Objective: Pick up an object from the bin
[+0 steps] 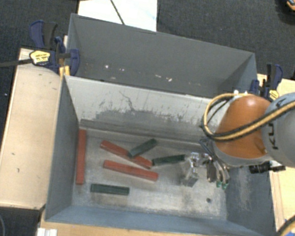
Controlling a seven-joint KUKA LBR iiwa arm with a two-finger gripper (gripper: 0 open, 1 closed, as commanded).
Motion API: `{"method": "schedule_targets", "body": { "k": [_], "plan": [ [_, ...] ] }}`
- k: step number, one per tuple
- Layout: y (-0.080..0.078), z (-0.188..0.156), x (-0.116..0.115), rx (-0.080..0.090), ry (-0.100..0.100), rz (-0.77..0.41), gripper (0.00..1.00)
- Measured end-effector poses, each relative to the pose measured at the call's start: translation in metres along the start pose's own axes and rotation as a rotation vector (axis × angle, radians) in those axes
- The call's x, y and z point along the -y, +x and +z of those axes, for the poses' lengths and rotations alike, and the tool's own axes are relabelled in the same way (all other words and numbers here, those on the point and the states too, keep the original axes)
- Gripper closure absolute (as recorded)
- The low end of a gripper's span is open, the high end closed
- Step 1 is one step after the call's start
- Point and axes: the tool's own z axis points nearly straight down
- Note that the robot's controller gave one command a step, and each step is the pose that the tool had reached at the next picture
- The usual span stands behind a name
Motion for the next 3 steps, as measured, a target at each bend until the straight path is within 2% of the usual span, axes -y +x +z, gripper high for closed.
{"method": "schedule_targets", "body": {
  "k": [1,2,3],
  "plan": [
    [0.0,0.0,0.0,0.0,0.0,-0.002,0.0],
    [0.0,0.0,0.0,0.0,0.0,-0.002,0.0],
    [-0.008,0.0,-0.031,0.002,0.002,0.06,0.0]
  ]
}}
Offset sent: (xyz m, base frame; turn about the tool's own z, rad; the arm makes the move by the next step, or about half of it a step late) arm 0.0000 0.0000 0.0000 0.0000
